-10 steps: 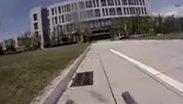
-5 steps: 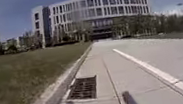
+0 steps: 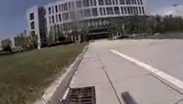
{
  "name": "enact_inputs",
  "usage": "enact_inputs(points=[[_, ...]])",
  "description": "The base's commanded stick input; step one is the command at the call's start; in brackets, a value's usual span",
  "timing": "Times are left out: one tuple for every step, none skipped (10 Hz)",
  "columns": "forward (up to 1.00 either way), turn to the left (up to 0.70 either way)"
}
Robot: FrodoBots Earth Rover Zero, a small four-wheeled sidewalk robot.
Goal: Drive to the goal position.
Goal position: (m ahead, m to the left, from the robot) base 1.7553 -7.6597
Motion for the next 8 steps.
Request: enact_inputs(points=[[0.7,0.0],[0.7,0.0],[0.7,0.0],[0.7,0.0],[0.7,0.0],[0.7,0.0],[0.7,0.0],[0.7,0.0]])
